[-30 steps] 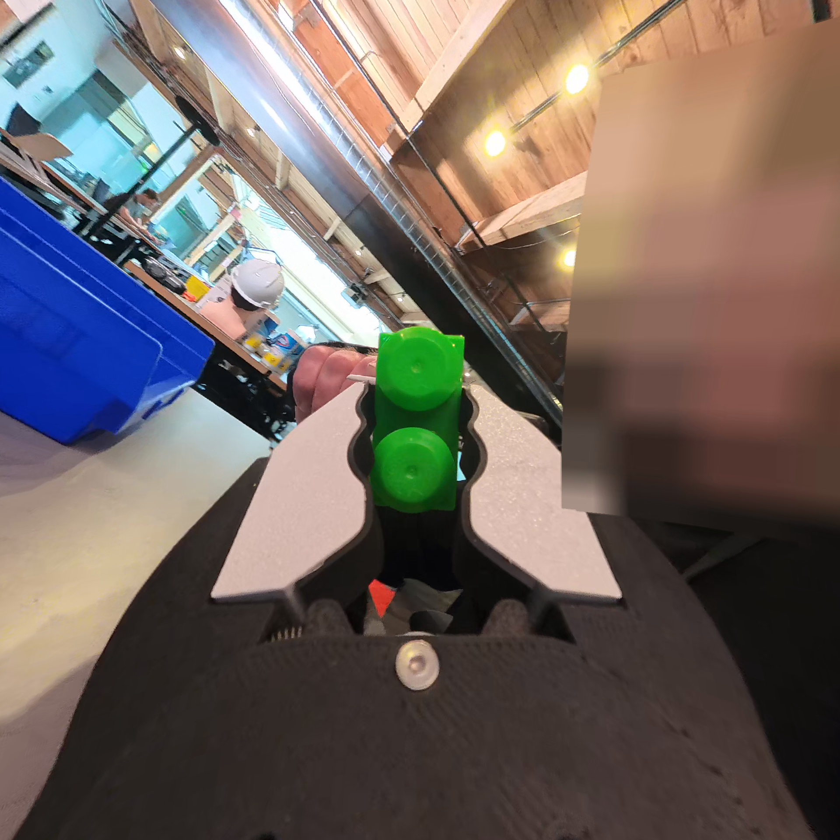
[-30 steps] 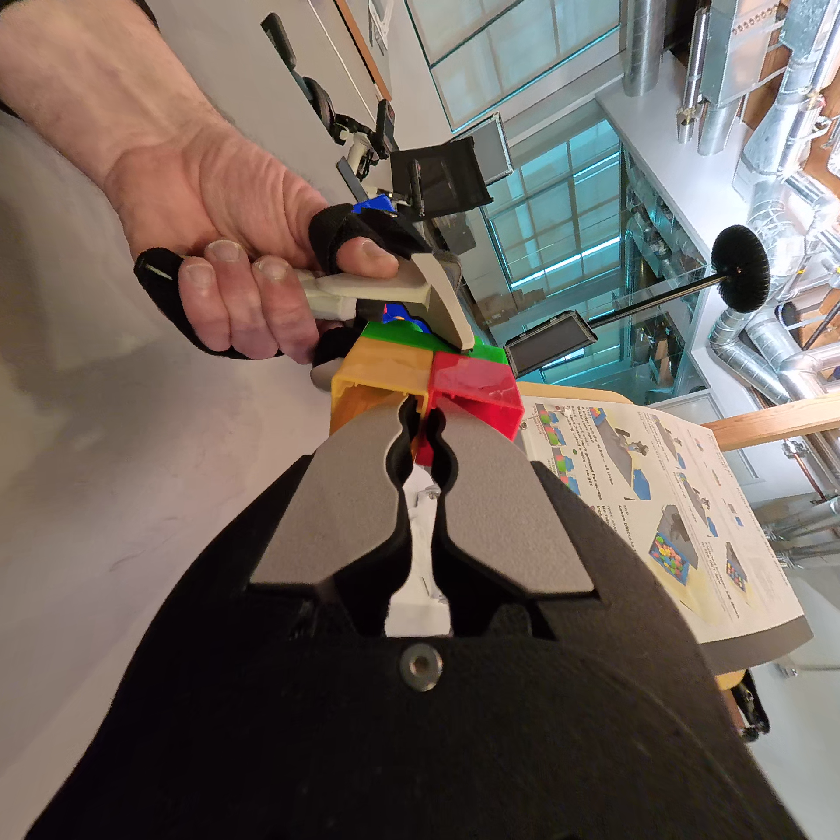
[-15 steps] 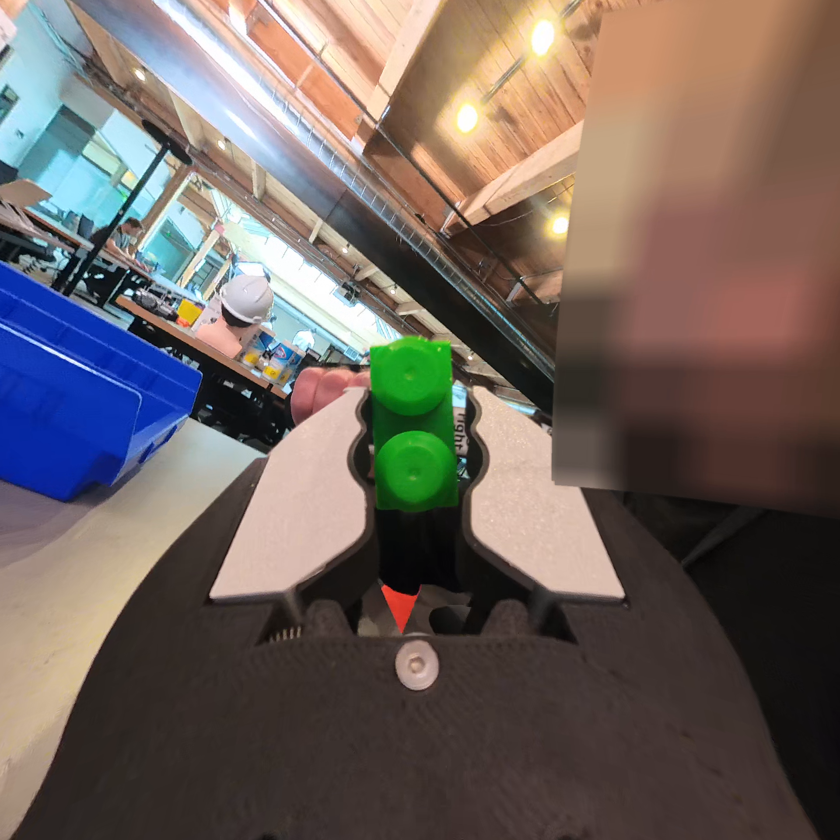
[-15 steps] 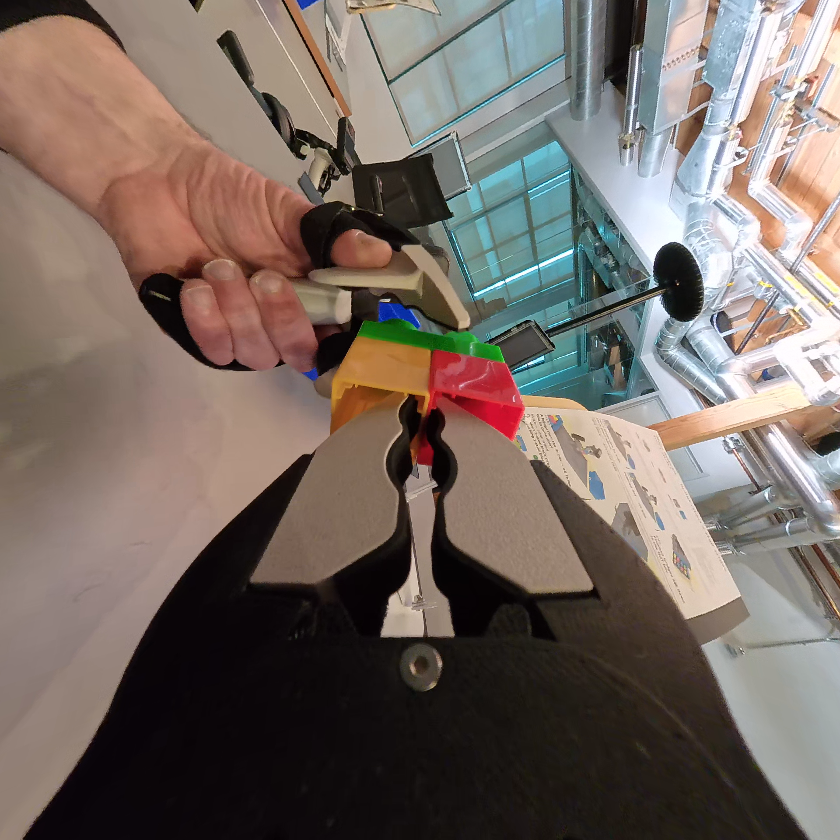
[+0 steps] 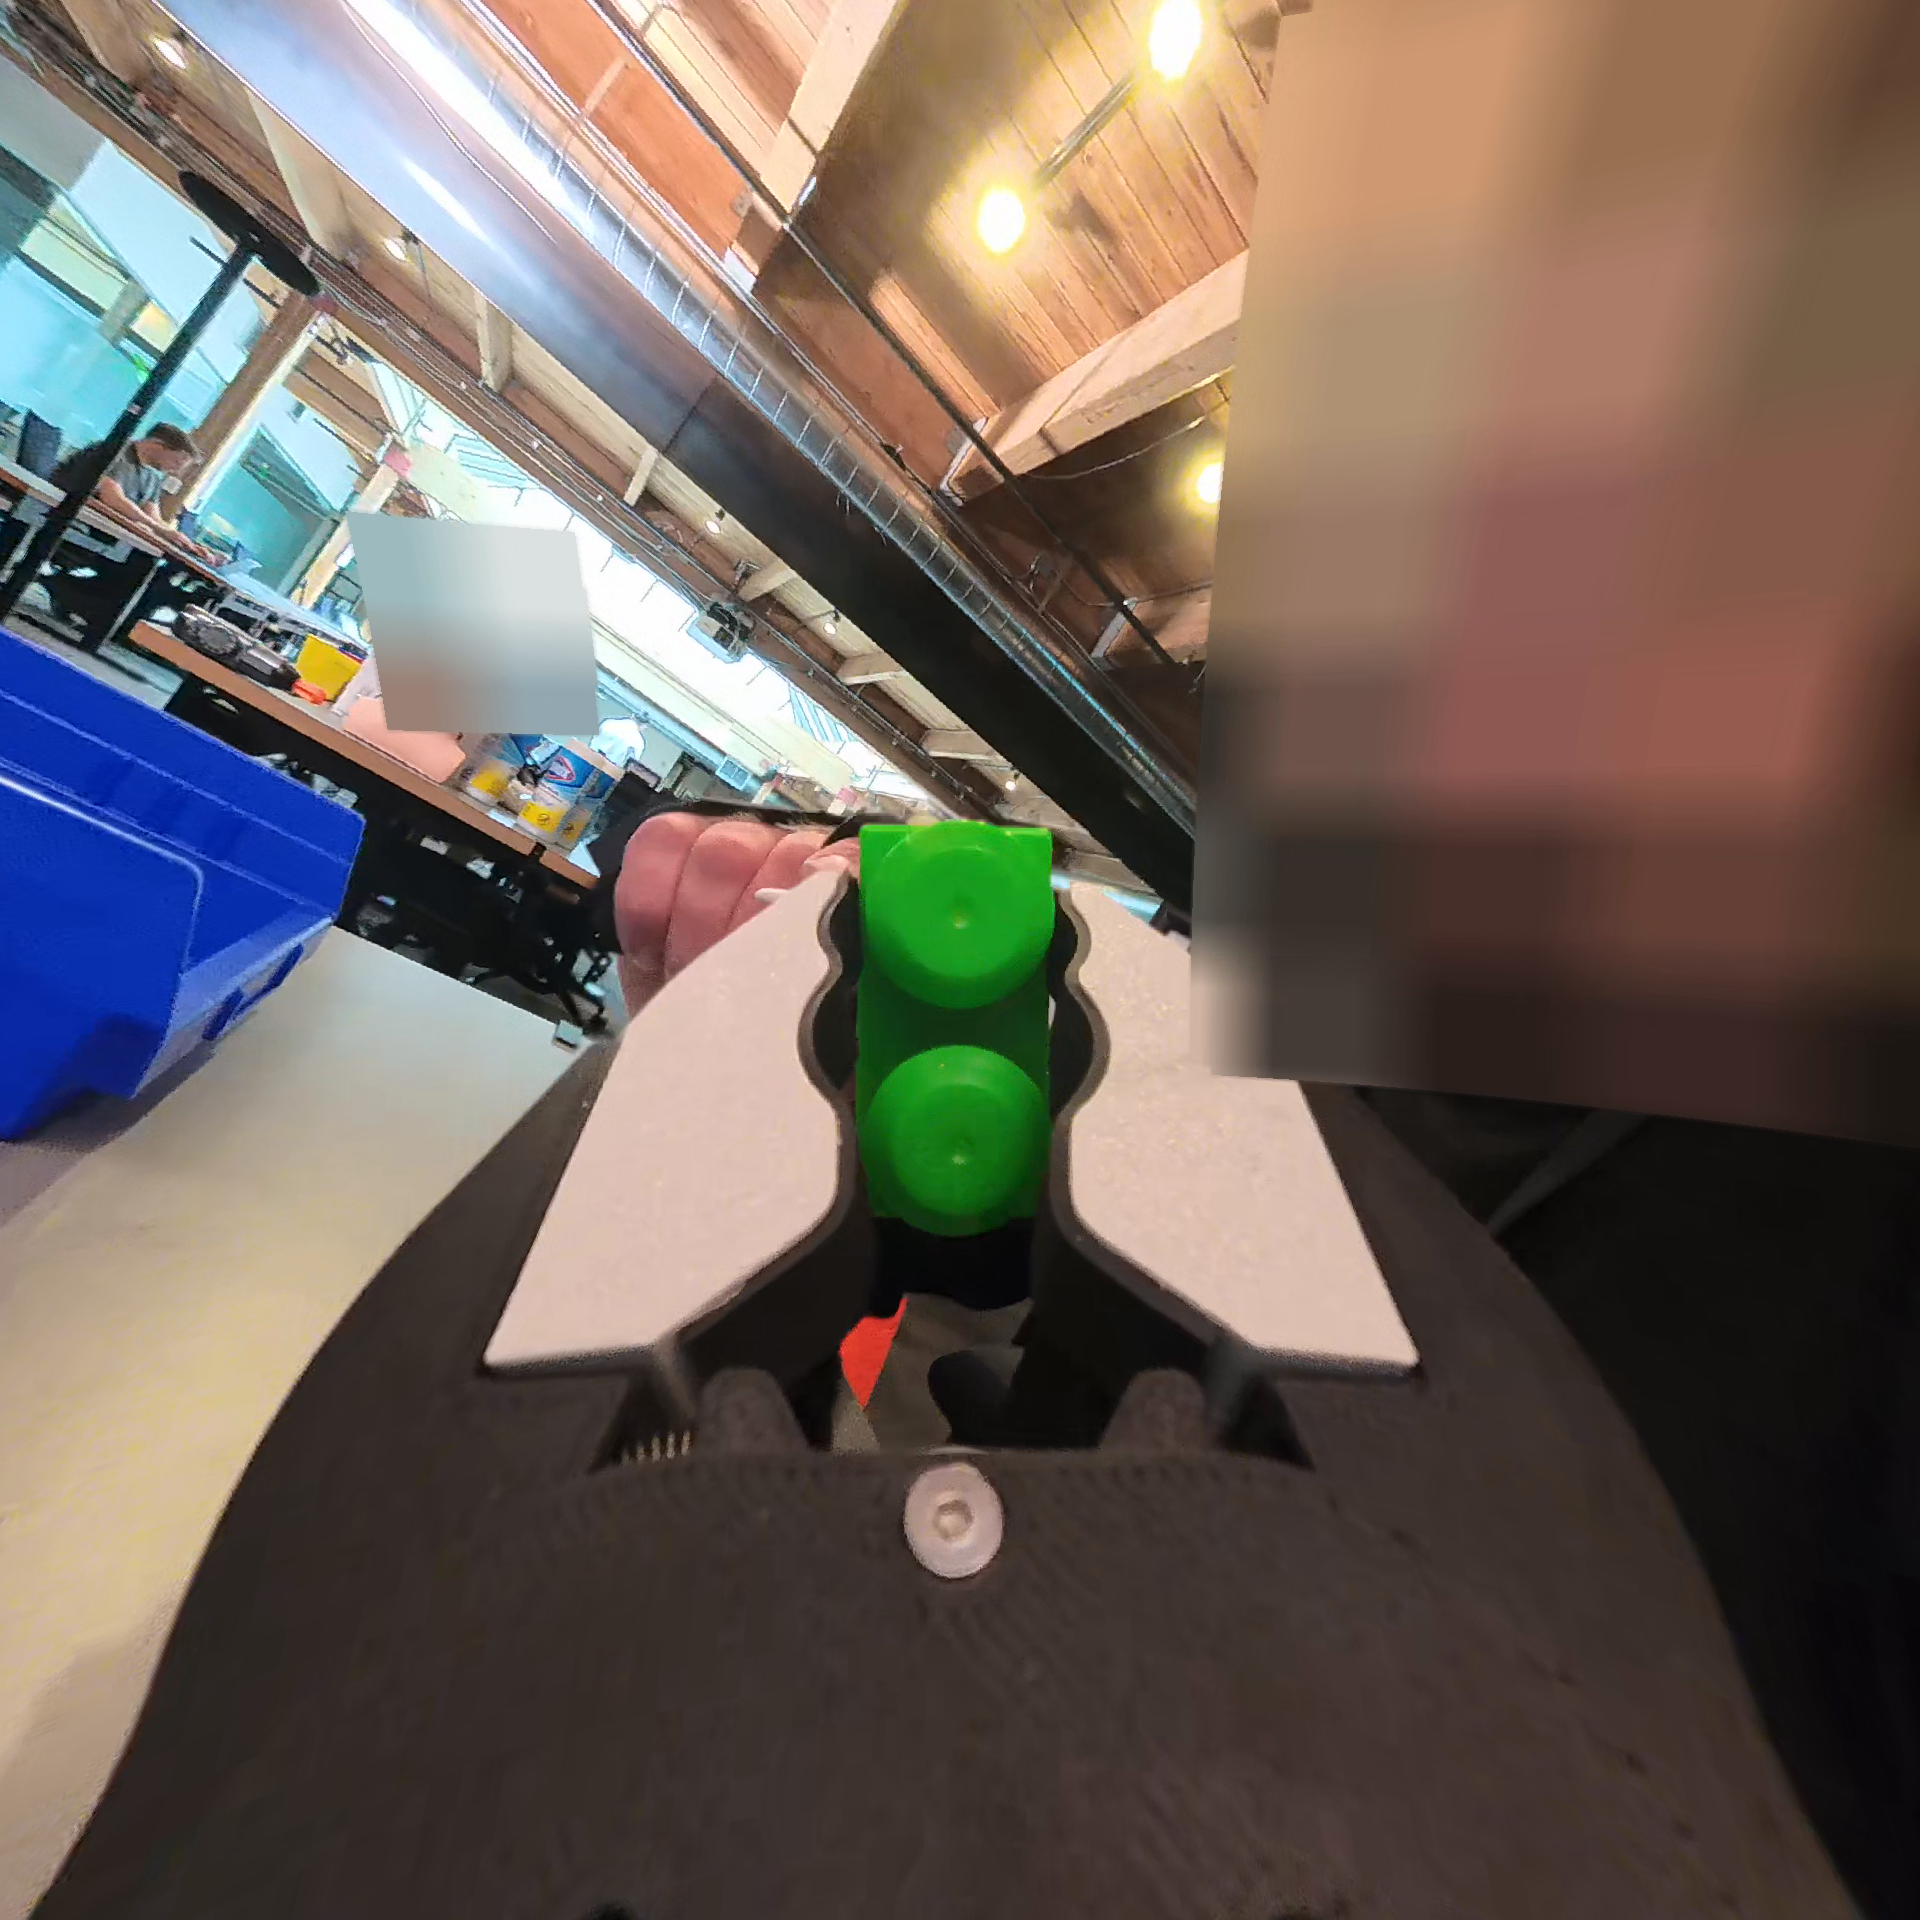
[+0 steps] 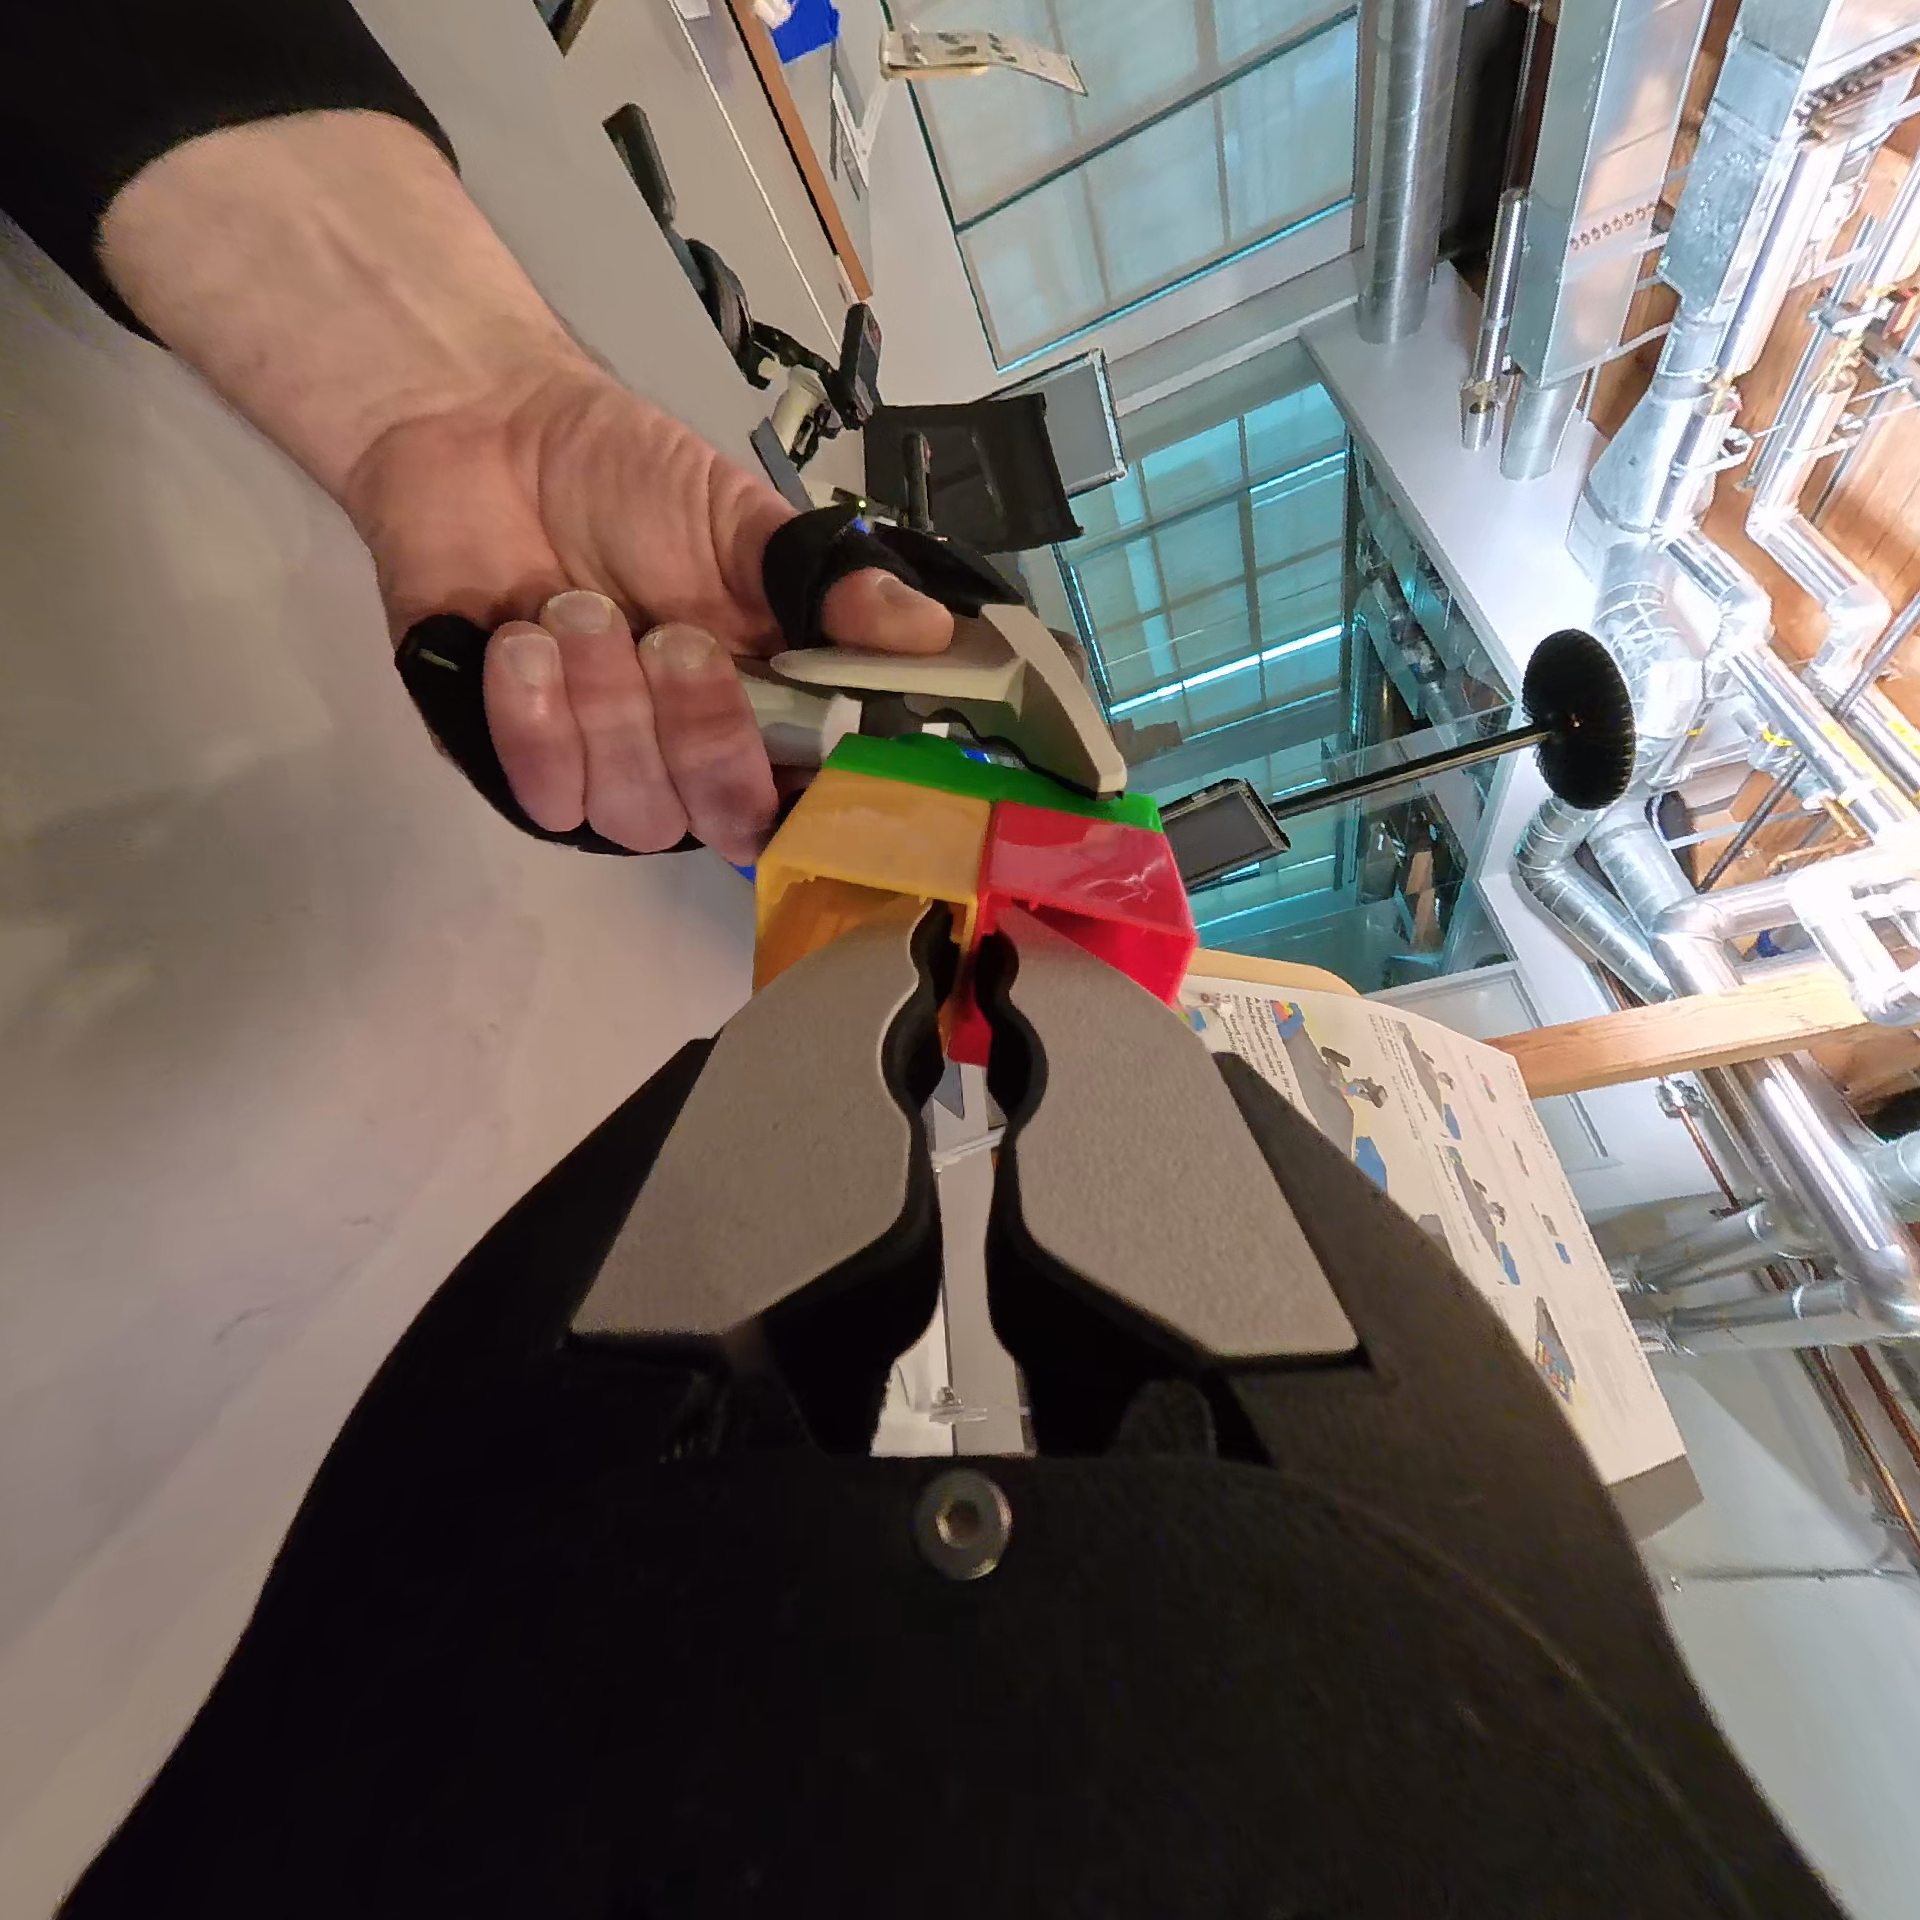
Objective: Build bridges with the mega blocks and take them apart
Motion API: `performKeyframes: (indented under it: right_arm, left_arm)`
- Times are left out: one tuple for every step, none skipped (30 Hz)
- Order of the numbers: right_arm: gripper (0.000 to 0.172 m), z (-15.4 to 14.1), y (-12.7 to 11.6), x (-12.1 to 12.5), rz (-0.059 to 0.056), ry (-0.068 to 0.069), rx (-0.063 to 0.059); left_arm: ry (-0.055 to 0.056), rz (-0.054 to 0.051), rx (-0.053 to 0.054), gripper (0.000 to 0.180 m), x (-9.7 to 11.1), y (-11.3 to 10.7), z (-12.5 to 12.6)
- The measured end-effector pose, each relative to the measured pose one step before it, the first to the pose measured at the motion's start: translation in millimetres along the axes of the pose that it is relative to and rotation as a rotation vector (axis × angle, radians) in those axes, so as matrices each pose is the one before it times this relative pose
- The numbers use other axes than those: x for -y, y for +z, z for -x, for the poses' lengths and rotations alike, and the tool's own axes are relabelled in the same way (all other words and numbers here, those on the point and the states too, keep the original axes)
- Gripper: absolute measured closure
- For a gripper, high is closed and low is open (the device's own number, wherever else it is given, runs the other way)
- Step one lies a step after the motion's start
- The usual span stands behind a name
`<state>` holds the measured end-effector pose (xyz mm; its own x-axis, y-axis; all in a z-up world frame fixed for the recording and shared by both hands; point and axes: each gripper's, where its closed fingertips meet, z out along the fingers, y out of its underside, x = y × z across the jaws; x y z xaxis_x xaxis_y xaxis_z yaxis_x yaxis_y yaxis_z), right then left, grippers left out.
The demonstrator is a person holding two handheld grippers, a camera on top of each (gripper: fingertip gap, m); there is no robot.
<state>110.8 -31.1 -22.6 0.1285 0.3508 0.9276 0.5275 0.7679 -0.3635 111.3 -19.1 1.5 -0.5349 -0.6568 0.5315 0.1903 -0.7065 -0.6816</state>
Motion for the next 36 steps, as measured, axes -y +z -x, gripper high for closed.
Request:
performKeyframes:
  right_arm:
    - [0.167, -0.22, -0.75, 1.22, -0.0022, -0.0043, 0.0030]
    - [0.167, -0.99, -0.40, 1.13, -0.0024, 0.0047, -0.0006]
    - [0.167, -0.94, 0.02, -0.06, 0.0010, 0.0092, 0.0009]
    - [0.167, -0.16, 0.17, -1.11, 0.0037, 0.0035, 0.0050]
    - [0.167, 0.25, 0.39, -0.86, 0.0006, 0.0047, 0.0029]
    - [0.167, 0.50, 1.16, -1.56, 0.0047, 0.0033, -0.0004]
    - [0.167, 0.38, 0.81, -0.71, -0.0012, -0.0026, -0.0048]
    - [0.167, -0.44, 0.66, -0.25, -0.0019, 0.0042, -0.0070]
    - [0.167, -1.43, 0.61, -0.36, 0.0003, -0.0009, -0.0123]
    - [0.167, -0.78, 0.26, -0.17, 0.0025, -0.0039, -0.0066]
    - [0.167, -0.32, 0.14, -0.45, 0.0032, -0.0008, -0.0025]
    - [0.167, -0.61, 0.32, -0.63, 0.0020, -0.0014, -0.0092]
    - [0.167, -0.65, 0.33, -0.09, 0.0010, -0.0030, -0.0100]
    - [0.168, -1.06, -0.28, 0.70, -0.0020, 0.0077, -0.0039]
    - [0.168, -1.83, -0.45, 0.93, -0.0020, 0.0011, -0.0071]
    - [0.168, -1.72, -0.38, 1.18, -0.0008, -0.0087, -0.0121]
    - [0.168, -1.96, -0.29, 1.16, -0.0027, 0.0105, -0.0069]
    - [0.167, -3.67, -0.49, 0.11, -0.0036, 0.0217, -0.0132]
    - [0.168, -3.86, -0.78, -1.57, 0.0032, 0.0068, -0.0144]
    - [0.168, -3.59, -1.01, -2.91, 0.0101, 0.0012, -0.0109]
    - [0.168, -3.41, -1.25, -2.33, 0.0021, 0.0155, -0.0064]
    - [0.168, -3.16, -1.42, -1.61, -0.0034, 0.0211, -0.0069]
    - [0.168, -1.96, -0.96, -1.46, -0.0006, 0.0121, -0.0028]
    - [0.168, -1.04, -0.30, -1.36, 0.0035, 0.0038, -0.0022]
    - [0.168, -1.06, 0.24, -1.24, 0.0034, 0.0084, -0.0054]
    - [0.168, 0.36, 0.51, -0.33, -0.0011, 0.0050, 0.0001]
    - [0.168, 1.18, 0.60, -0.18, 0.0011, -0.0025, 0.0034]
    - [0.168, 0.58, 0.32, -0.33, 0.0032, -0.0034, 0.0007]
    - [0.168, 0.04, 0.07, -0.82, 0.0045, 0.0016, -0.0006]
    - [0.168, -0.11, -0.23, -0.18, -0.0004, 0.0041, -0.0012]
    - [0.168, -0.35, -0.52, 0.32, -0.0016, 0.0017, -0.0022]
    - [0.168, -0.79, -0.62, 0.60, -0.0032, 0.0010, -0.0037]
    - [0.167, -0.70, -0.40, 0.99, -0.0041, 0.0043, -0.0007]
    - [0.167, -0.01, 0.02, 0.20, 0.0013, -0.0011, 0.0025]
    - [0.167, 0.54, 0.34, -0.62, 0.0057, -0.0043, 0.0032]
    - [0.167, 0.37, 0.47, -0.59, 0.0009, 0.0088, 0.0051]
  left_arm:
    - [0.0169, 0.0141, 0.0064, 0.146, -0.70, 0.69, -1.49]
    - [0.0053, 0.0022, 0.0023, 0.146, 0.53, 0.90, -1.07]
    - [-0.0054, -0.0088, 0.0010, 0.146, 0.89, 0.42, 0.37]
    - [-0.0048, -0.0094, 0.0014, 0.146, 0.07, -0.11, 1.02]
    - [-0.0069, -0.0106, 0.0038, 0.145, 0.40, -0.46, 1.18]
    - [0.0067, -0.0069, 0.0177, 0.146, 0.79, -0.78, 1.83]
    - [0.0225, 0.0100, 0.0139, 0.146, 0.14, -0.48, 0.41]
    - [0.0137, 0.0108, 0.0089, 0.145, 0.86, 0.08, 0.20]
    - [-0.0079, -0.0066, -0.0025, 0.146, 1.75, 0.48, 0.12]
    - [-0.0084, -0.0049, -0.0071, 0.146, 0.68, 0.17, 0.25]
    - [-0.0064, -0.0029, -0.0001, 0.146, 0.30, -0.25, 0.91]
    - [-0.0037, -0.0099, 0.0026, 0.146, 1.21, -0.08, 0.76]
    - [0.0035, -0.0056, -0.0038, 0.146, 1.03, -0.14, 0.00]
    - [-0.0050, 0.0034, -0.0084, 0.146, 0.70, -0.09, -0.79]
    - [0.0040, 0.0051, -0.0017, 0.146, 1.08, 0.72, -1.37]
    - [0.0206, -0.0021, 0.0021, 0.146, 1.38, 1.27, -1.63]
    - [0.0071, -0.0005, -0.0044, 0.146, 0.65, 0.78, -1.26]
    - [-0.0048, 0.0043, -0.0059, 0.143, -0.30, -0.02, -0.27]
    - [-0.0083, -0.0057, 0.0107, 0.142, 0.66, -1.36, 2.29]
    - [-0.0010, -0.0078, 0.0031, 0.141, 0.74, -2.70, 0.87]
    - [-0.0030, 0.0010, 0.0083, 0.140, -0.16, -2.74, 1.50]
    - [-0.0005, -0.0044, 0.0043, 0.139, 0.64, -2.24, 0.85]
    - [-0.0014, 0.0002, -0.0039, 0.143, -0.39, -0.70, -0.02]
    - [-0.0073, 0.0235, -0.0003, 0.145, -4.09, 1.38, 0.98]
    - [-0.0061, 0.0291, 0.0015, 0.145, -5.33, 2.69, 1.15]
    - [-0.0028, 0.0127, -0.0009, 0.145, -3.82, 3.09, 0.67]
    - [-0.0094, 0.0023, -0.0054, 0.144, -2.32, 2.17, 0.36]
    - [-0.0098, -0.0076, -0.0034, 0.144, -0.46, 0.52, 0.82]
    - [-0.0089, -0.0088, -0.0009, 0.144, -0.01, -0.14, 0.95]
    - [-0.0055, -0.0036, -0.0023, 0.144, -0.64, 0.50, 0.31]
    - [-0.0029, -0.0004, -0.0026, 0.144, -1.04, 0.77, 0.01]
    - [0.0012, -0.0024, -0.0033, 0.144, -0.61, 1.05, -0.53]
    - [-0.0008, -0.0035, -0.0036, 0.144, -0.59, 1.01, -0.77]
    - [-0.0068, 0.0031, 0.0011, 0.144, -0.69, 0.13, -0.05]
    - [0.0005, 0.0079, 0.0102, 0.144, -0.72, -0.47, 0.91]
    - [0.0039, 0.0048, 0.0107, 0.144, -0.53, -0.13, 0.73]
